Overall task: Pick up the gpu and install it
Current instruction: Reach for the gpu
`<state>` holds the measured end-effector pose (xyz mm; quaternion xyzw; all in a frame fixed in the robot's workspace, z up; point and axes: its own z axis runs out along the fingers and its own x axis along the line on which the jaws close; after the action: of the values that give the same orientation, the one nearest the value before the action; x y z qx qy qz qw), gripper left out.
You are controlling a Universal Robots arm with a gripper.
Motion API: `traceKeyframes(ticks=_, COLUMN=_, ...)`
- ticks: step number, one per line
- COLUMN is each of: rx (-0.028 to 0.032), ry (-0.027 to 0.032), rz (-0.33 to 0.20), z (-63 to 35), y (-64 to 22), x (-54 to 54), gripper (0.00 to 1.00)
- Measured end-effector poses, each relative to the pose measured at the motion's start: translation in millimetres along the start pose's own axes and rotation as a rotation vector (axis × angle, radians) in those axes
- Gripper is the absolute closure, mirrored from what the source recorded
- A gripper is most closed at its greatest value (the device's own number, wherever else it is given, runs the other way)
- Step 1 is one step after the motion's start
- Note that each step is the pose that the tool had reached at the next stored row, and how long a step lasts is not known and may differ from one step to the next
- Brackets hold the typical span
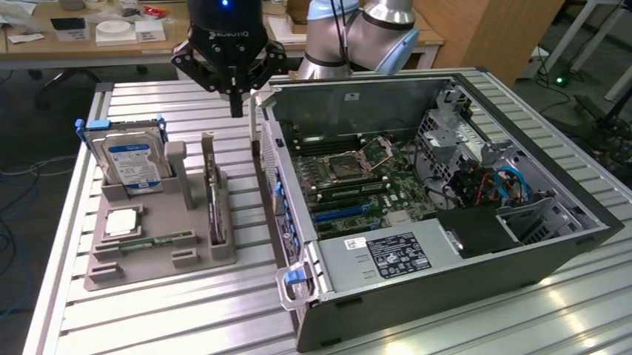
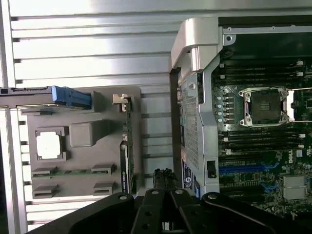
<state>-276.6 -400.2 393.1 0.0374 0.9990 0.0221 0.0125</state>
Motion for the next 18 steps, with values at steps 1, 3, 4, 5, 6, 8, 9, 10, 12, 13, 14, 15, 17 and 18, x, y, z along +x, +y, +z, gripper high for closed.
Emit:
traceKeyframes(ticks=1, rx=0.0, ry=0.0001, rz=0.0, z=0.0, y=-0.1, x=0.8, gripper=0.89)
traceKeyframes(ticks=3, rx=0.0, ry=0.0001, rz=0.0, z=-0.1, y=-0.2, x=2.6, gripper=0.89)
traceKeyframes(ticks=4, rx=0.0001, ry=0.0001, rz=0.0, z=-0.1, y=-0.3, x=3.4, gripper=0.89)
traceKeyframes(ticks=5, rx=0.0001, ry=0.0001, rz=0.0, z=-0.1, y=-0.4, x=4.2, gripper=0.89)
traceKeyframes(ticks=6, rx=0.0, ry=0.0, rz=0.0, z=-0.1, y=-0.4, x=4.9, gripper=0.89)
traceKeyframes(ticks=8, rx=0.0, ry=0.0, rz=0.0, z=-0.1, y=-0.6, x=6.5, gripper=0.89)
traceKeyframes(ticks=9, rx=0.0, ry=0.0, rz=0.0, z=-0.2, y=-0.7, x=7.2, gripper=0.89)
traceKeyframes(ticks=10, rx=0.0, ry=0.0001, rz=0.0, z=-0.2, y=-0.7, x=8.0, gripper=0.89)
traceKeyframes(ticks=12, rx=0.0, ry=0.0001, rz=0.0, z=-0.2, y=-0.9, x=9.6, gripper=0.89)
traceKeyframes(ticks=13, rx=0.0, ry=0.0, rz=0.0, z=-0.3, y=-1.0, x=10.4, gripper=0.89)
traceKeyframes(ticks=14, rx=0.0, ry=0.0, rz=0.0, z=-0.3, y=-1.1, x=11.2, gripper=0.89)
traceKeyframes(ticks=15, rx=0.0, ry=0.0, rz=0.0, z=-0.3, y=-1.1, x=12.0, gripper=0.89)
traceKeyframes(ticks=17, rx=0.0, ry=0.0001, rz=0.0, z=-0.4, y=-1.3, x=13.6, gripper=0.89)
traceKeyframes(ticks=18, rx=0.0, ry=0.0, rz=0.0, z=-0.4, y=-1.4, x=14.4, gripper=0.89)
